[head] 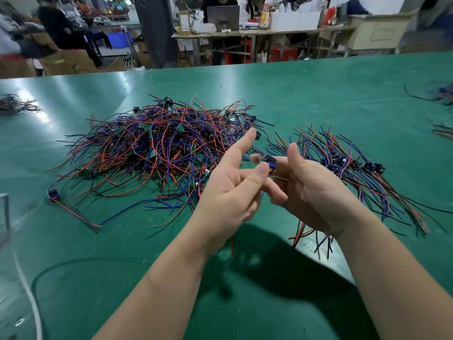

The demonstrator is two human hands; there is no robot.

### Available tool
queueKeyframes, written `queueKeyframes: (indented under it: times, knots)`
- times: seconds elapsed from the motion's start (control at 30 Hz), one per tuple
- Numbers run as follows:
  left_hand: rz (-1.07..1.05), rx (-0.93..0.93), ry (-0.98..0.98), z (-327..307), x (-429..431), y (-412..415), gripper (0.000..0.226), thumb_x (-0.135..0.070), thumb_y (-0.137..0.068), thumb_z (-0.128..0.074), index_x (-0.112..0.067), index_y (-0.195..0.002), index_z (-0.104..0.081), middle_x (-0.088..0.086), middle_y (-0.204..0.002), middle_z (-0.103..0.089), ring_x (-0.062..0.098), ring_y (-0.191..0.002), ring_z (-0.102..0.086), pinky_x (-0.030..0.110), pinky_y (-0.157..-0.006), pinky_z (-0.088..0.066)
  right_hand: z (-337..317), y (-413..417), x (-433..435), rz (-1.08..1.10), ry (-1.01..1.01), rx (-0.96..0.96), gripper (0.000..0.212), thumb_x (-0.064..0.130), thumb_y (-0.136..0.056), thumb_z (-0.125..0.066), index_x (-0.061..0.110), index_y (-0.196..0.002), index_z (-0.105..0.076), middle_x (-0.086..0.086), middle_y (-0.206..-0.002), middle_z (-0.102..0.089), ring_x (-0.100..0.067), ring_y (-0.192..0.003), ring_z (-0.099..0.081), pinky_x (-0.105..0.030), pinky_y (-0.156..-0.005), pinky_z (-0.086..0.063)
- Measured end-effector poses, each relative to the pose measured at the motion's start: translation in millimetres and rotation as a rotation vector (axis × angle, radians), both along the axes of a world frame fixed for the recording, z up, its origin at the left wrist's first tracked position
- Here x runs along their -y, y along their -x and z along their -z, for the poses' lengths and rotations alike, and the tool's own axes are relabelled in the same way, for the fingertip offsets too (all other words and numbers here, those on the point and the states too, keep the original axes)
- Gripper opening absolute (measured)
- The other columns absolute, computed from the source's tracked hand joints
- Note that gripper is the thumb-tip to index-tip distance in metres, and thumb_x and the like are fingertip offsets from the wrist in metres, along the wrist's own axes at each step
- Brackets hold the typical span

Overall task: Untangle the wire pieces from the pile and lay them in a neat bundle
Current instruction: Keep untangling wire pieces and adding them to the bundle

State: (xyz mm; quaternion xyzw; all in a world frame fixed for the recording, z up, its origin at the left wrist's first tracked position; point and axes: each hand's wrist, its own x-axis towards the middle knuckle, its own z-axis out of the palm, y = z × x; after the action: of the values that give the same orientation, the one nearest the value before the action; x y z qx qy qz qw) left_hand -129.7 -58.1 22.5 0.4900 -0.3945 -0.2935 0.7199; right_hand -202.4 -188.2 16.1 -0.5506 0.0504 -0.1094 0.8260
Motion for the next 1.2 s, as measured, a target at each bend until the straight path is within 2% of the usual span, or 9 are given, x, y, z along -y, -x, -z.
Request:
queueKeyframes:
  times: [0.2, 0.3, 0.47, 0.63, 0.73, 0.83, 0.97, 1.1, 1.2]
  knots:
    - [0.020, -0.023, -0.089, 3.7, 2.6, 3.7, 0.080, -0.027, -0.087, -0.050, -0.027, -0.151, 0.000, 0.004, -0.066, -0.070, 0.004, -0.032, -0.029, 0.015, -0.035, -0.022, -5.3, 6.7, 7.4, 0.131, -0.047, 0.021, 0.026, 0.023, -0.077, -0.061, 0.007, -0.091, -0.076, 0.000, -0.065, -0.058, -0.008, -0.050, -0.051, -0.016, -0.051, -0.042]
    - [-0.043, -0.055, -0.154, 7.3, 3.6, -0.6, 0.073, -0.022, -0.096, -0.047, -0.027, -0.150, 0.000, 0.005, -0.067, -0.070, 0.004, -0.032, -0.029, 0.014, -0.035, -0.025, -5.6, 6.3, 6.3, 0.185, -0.011, 0.006, 0.019, 0.018, -0.070, -0.064, 0.010, -0.081, -0.077, 0.000, -0.060, -0.059, -0.008, -0.052, -0.051, -0.014, -0.049, -0.042]
    - [-0.016, -0.187, -0.290, 4.6, 4.1, -1.0, 0.044, -0.031, -0.081, -0.062, -0.016, -0.120, -0.046, 0.004, -0.064, -0.068, 0.004, -0.030, -0.031, 0.011, -0.034, -0.022, -5.7, 4.4, 4.7, 0.275, -0.014, -0.013, 0.014, 0.017, -0.069, -0.063, 0.015, -0.068, -0.077, 0.003, -0.060, -0.064, -0.004, -0.048, -0.055, -0.013, -0.051, -0.049]
    - [0.304, -0.556, -0.354, -5.9, -4.8, -4.1, 0.016, -0.032, -0.079, -0.069, -0.019, -0.074, -0.061, -0.007, -0.060, -0.060, -0.001, -0.031, -0.041, 0.010, -0.026, -0.029, -8.8, 6.5, 6.9, 0.239, -0.128, 0.020, 0.013, 0.022, -0.067, -0.067, 0.014, -0.063, -0.075, 0.004, -0.053, -0.054, -0.001, -0.041, -0.050, -0.012, -0.044, -0.046]
    - [0.481, -0.554, -0.354, -9.3, -11.7, -4.3, 0.016, -0.032, -0.079, -0.065, -0.021, -0.072, -0.074, -0.007, -0.064, -0.065, -0.001, -0.039, -0.053, 0.010, -0.033, -0.041, -8.2, 6.9, 9.4, 0.090, -0.279, 0.081, 0.027, 0.026, -0.049, -0.088, 0.010, -0.064, -0.072, -0.001, -0.053, -0.048, -0.002, -0.036, -0.044, -0.012, -0.035, -0.039]
    - [0.544, -0.545, -0.399, -10.8, -10.6, -4.5, 0.034, -0.043, -0.079, -0.052, -0.022, -0.082, -0.078, -0.006, -0.076, -0.072, 0.001, -0.060, -0.068, 0.015, -0.042, -0.051, -7.7, 9.8, 12.0, 0.049, -0.218, 0.009, 0.034, 0.030, -0.044, -0.091, 0.011, -0.065, -0.072, -0.002, -0.052, -0.049, -0.002, -0.034, -0.045, -0.011, -0.034, -0.039]
    - [0.321, -0.481, -0.460, -3.4, -1.0, -2.4, 0.038, -0.050, -0.067, -0.060, -0.017, -0.069, -0.078, -0.002, -0.073, -0.073, 0.004, -0.065, -0.070, 0.016, -0.048, -0.053, -1.0, 8.2, 12.0, 0.087, 0.047, -0.175, 0.016, 0.027, -0.065, -0.068, 0.013, -0.058, -0.071, -0.001, -0.049, -0.056, -0.005, -0.039, -0.049, -0.014, -0.041, -0.044]
    - [0.066, -0.435, -0.449, 8.7, 6.5, 3.1, 0.019, -0.028, -0.064, -0.074, -0.009, -0.060, -0.071, 0.007, -0.067, -0.071, 0.011, -0.059, -0.069, 0.017, -0.047, -0.052, 7.5, 5.6, 15.2, 0.139, 0.222, -0.304, 0.016, 0.030, -0.060, -0.072, 0.014, -0.059, -0.072, -0.005, -0.061, -0.062, -0.012, -0.053, -0.051, -0.020, -0.054, -0.045]
    - [0.054, -0.366, -0.474, 11.3, 6.9, 4.2, 0.016, -0.017, -0.078, -0.073, -0.009, -0.065, -0.070, 0.006, -0.066, -0.070, 0.009, -0.058, -0.068, 0.016, -0.049, -0.052, 6.2, 5.3, 19.4, 0.229, 0.209, -0.313, 0.019, 0.026, -0.057, -0.073, 0.009, -0.066, -0.069, -0.001, -0.057, -0.061, -0.007, -0.048, -0.052, -0.015, -0.049, -0.047]
